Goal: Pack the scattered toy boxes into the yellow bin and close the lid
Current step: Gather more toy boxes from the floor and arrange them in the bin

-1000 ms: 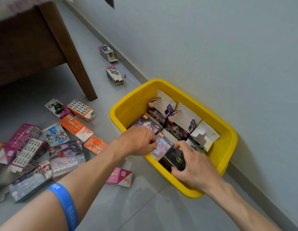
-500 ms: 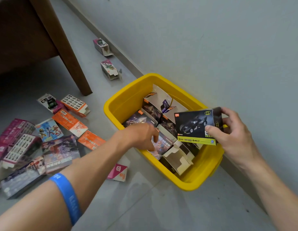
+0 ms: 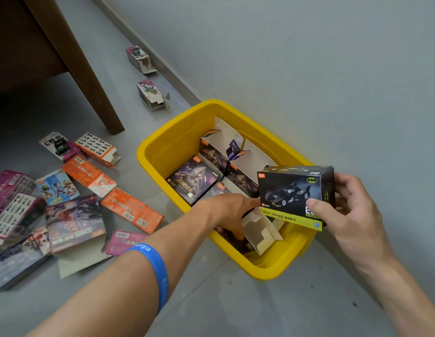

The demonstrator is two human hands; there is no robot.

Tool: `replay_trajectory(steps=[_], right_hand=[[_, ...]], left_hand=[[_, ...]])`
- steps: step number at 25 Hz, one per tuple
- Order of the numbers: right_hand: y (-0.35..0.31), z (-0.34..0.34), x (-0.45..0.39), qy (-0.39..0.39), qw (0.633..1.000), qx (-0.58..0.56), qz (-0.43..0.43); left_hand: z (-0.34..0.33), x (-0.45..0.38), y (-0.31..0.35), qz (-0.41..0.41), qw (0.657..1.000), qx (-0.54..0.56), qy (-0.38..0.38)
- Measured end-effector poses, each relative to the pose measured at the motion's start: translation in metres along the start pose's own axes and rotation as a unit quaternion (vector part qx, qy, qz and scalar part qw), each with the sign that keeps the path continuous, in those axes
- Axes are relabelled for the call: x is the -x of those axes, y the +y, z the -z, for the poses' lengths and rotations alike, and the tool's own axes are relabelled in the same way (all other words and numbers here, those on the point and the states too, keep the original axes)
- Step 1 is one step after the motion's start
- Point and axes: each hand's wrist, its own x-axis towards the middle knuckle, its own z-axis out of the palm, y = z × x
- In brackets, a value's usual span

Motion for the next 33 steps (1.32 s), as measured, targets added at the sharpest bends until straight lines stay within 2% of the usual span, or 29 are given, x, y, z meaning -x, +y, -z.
replay_trajectory(steps=[2, 4, 6, 8, 11, 14, 18, 19, 20, 22, 24, 25, 27, 29, 30, 32, 33], right_hand=[[0.003, 0.004, 0.005, -0.052, 0.998, -0.028, 0.001], [0.004, 0.003, 0.011, -0.131, 0.991, -0.017, 0.001], [0.002, -0.003, 0.016, -0.21, 0.976, 0.057, 0.025], [-0.006, -0.014, 0.019, -0.257, 0.952, 0.155, 0.059], [-0.022, -0.023, 0.013, -0.299, 0.904, 0.288, 0.104], [-0.038, -0.036, -0.004, -0.351, 0.857, 0.367, 0.086], [-0.046, -0.073, 0.006, -0.347, 0.814, 0.452, 0.116], [-0.042, -0.075, 0.012, -0.333, 0.819, 0.45, 0.128], [-0.038, -0.072, 0.014, -0.311, 0.842, 0.425, 0.119], [-0.033, -0.057, 0.01, -0.285, 0.893, 0.343, 0.06], [-0.028, -0.048, 0.003, -0.311, 0.899, 0.306, 0.032], [-0.027, -0.046, -0.003, -0.317, 0.911, 0.264, 0.012], [-0.027, -0.046, -0.018, -0.277, 0.954, 0.103, -0.047], [-0.024, -0.057, -0.038, -0.233, 0.969, -0.012, -0.082], [-0.022, -0.07, -0.049, -0.231, 0.968, -0.03, -0.093], [-0.017, -0.109, -0.069, -0.248, 0.962, -0.022, -0.11], [-0.015, -0.132, -0.078, -0.245, 0.963, -0.02, -0.114]], left_hand=[[0.002, 0.001, -0.008, -0.021, 1.0, 0.013, 0.018], [0.006, 0.001, -0.016, -0.031, 0.996, 0.053, 0.067], [0.007, -0.004, -0.024, -0.024, 0.993, 0.049, 0.106], [0.007, -0.008, -0.03, 0.008, 0.994, 0.025, 0.11], [0.009, -0.01, -0.037, 0.063, 0.986, 0.107, 0.107], [0.011, -0.018, -0.032, 0.116, 0.963, 0.225, 0.096], [0.002, -0.027, -0.021, 0.133, 0.974, 0.162, 0.083], [0.001, -0.026, -0.022, 0.142, 0.972, 0.169, 0.086], [0.001, -0.025, -0.023, 0.147, 0.967, 0.185, 0.091], [0.004, -0.019, -0.024, 0.157, 0.94, 0.294, 0.079], [0.013, -0.01, -0.024, 0.166, 0.891, 0.423, 0.006], [0.02, -0.005, -0.025, 0.161, 0.879, 0.447, -0.029], [0.037, 0.008, -0.035, 0.149, 0.892, 0.426, -0.028], [0.054, 0.027, -0.05, 0.144, 0.917, 0.365, 0.076], [0.062, 0.037, -0.059, 0.142, 0.91, 0.357, 0.154], [0.076, 0.062, -0.077, 0.125, 0.867, 0.377, 0.302], [0.08, 0.075, -0.088, 0.103, 0.868, 0.339, 0.348]])
